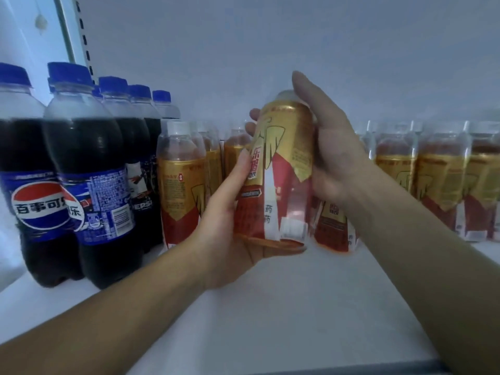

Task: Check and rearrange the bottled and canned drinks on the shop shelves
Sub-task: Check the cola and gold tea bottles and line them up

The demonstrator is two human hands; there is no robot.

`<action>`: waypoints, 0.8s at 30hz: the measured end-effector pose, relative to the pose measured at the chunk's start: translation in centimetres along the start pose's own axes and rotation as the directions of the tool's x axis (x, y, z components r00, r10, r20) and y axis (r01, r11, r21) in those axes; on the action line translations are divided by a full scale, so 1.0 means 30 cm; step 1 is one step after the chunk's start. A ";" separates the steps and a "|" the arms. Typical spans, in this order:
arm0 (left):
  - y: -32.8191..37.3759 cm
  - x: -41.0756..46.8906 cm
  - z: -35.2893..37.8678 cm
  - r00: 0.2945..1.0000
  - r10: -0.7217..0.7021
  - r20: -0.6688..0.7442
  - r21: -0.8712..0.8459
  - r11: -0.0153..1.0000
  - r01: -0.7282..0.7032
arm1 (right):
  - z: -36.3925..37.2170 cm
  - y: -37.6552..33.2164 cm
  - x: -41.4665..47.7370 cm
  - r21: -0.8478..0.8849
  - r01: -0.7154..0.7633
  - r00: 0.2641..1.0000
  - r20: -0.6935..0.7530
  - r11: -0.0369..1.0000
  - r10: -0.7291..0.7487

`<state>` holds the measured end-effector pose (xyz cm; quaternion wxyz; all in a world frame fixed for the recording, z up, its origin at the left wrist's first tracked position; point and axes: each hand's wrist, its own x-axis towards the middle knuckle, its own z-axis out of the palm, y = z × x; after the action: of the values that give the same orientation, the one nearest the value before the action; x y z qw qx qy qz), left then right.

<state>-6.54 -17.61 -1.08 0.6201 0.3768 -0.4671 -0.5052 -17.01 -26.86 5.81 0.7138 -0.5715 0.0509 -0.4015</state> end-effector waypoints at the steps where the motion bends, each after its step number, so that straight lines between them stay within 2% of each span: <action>1: 0.001 -0.002 0.004 1.000 -0.014 0.013 0.013 1.000 0.013 | -0.001 -0.001 -0.001 0.020 -0.015 1.000 -0.011 1.000 0.015; 3: -0.009 0.012 0.002 0.999 0.026 -0.020 0.081 0.996 -0.025 | -0.006 -0.005 0.002 -0.008 0.014 0.996 -0.087 1.000 -0.015; 5: -0.019 0.032 -0.001 0.991 0.098 -0.088 0.176 0.981 -0.081 | -0.014 0.000 0.011 -0.179 0.124 0.968 -0.196 0.976 -0.159; 7: -0.035 0.038 0.000 0.980 0.150 -0.129 0.260 0.959 -0.112 | -0.020 0.016 0.019 -0.312 0.203 0.930 -0.236 0.928 -0.283; 10: -0.045 0.036 0.011 0.965 0.188 -0.181 0.316 0.941 -0.124 | -0.018 0.017 0.016 -0.261 0.191 0.958 -0.158 0.946 -0.237; 13: -0.010 0.017 0.007 0.966 0.123 -0.229 0.128 0.987 -0.095 | -0.025 0.014 0.023 -0.160 0.098 0.987 -0.107 0.982 -0.116; 15: 0.017 0.003 -0.002 0.990 -0.015 -0.142 0.006 1.000 0.016 | -0.033 0.025 0.028 -0.070 0.026 0.998 -0.060 0.997 -0.030; 17: 0.019 -0.004 -0.001 0.996 -0.073 -0.051 -0.007 0.997 0.072 | -0.024 0.027 0.021 -0.027 -0.032 0.999 0.008 0.999 0.032; 19: -0.003 0.009 0.002 0.997 -0.031 -0.069 0.056 0.998 0.035 | -0.015 0.016 0.012 -0.050 -0.005 1.000 0.007 0.999 0.006; 22: -0.023 0.030 0.016 0.986 0.112 -0.122 0.137 0.986 -0.095 | -0.009 0.019 0.013 -0.260 0.167 0.973 -0.111 0.951 -0.201; 24: -0.024 0.038 0.010 0.978 0.139 -0.154 0.139 0.983 -0.118 | -0.008 0.027 0.019 -0.261 0.198 0.961 -0.140 0.945 -0.240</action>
<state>-6.97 -18.87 -1.45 0.6619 0.4252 -0.4699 -0.4004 -16.35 -27.38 5.26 0.5819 -0.6206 0.0966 -0.5166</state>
